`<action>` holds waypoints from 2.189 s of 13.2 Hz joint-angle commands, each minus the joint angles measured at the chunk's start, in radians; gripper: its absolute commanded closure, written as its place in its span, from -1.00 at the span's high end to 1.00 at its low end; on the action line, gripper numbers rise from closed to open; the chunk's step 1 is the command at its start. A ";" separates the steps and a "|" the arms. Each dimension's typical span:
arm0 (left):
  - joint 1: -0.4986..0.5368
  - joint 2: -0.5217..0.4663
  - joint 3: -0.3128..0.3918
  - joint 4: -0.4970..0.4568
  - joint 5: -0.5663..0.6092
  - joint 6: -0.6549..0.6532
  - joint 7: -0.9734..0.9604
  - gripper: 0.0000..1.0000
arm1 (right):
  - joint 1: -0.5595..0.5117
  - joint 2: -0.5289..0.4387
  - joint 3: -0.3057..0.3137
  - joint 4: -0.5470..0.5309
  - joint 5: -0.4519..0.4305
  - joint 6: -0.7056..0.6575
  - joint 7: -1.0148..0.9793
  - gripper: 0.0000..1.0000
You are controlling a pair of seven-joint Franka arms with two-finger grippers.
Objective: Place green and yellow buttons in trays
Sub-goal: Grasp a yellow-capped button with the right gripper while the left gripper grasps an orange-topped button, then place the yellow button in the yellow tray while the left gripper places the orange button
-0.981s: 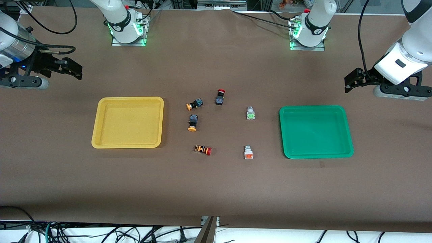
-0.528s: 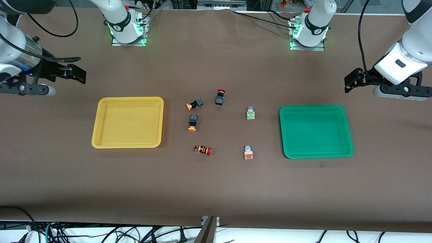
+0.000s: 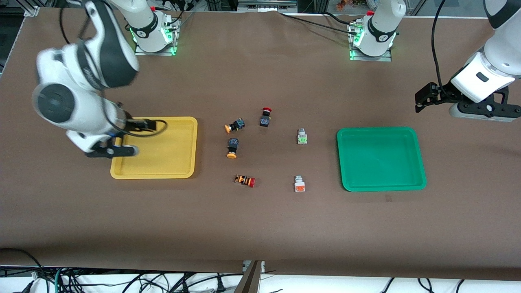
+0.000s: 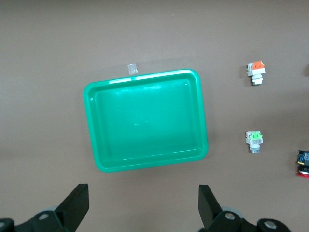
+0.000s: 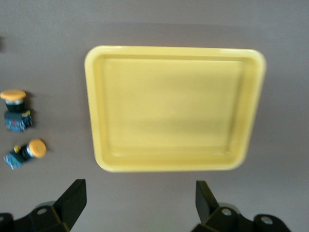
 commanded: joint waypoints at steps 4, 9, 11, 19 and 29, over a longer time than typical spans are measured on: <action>-0.139 0.300 -0.043 0.170 0.000 0.028 -0.072 1.00 | 0.182 0.179 0.015 0.011 0.018 0.275 0.328 1.00; -0.195 0.569 -0.043 0.338 -0.009 0.276 -0.246 1.00 | 0.243 0.301 0.050 0.011 0.012 0.456 0.477 1.00; -0.245 0.638 -0.040 0.338 -0.005 0.433 -0.258 1.00 | 0.263 0.335 0.050 0.011 0.008 0.506 0.494 1.00; -0.373 0.788 -0.031 0.309 0.245 0.686 -0.579 1.00 | 0.296 0.395 0.050 0.009 0.002 0.582 0.522 -1.00; -0.387 0.904 -0.032 0.285 0.270 0.818 -0.598 -0.32 | 0.081 0.207 -0.080 -0.001 0.010 0.206 -0.106 -1.00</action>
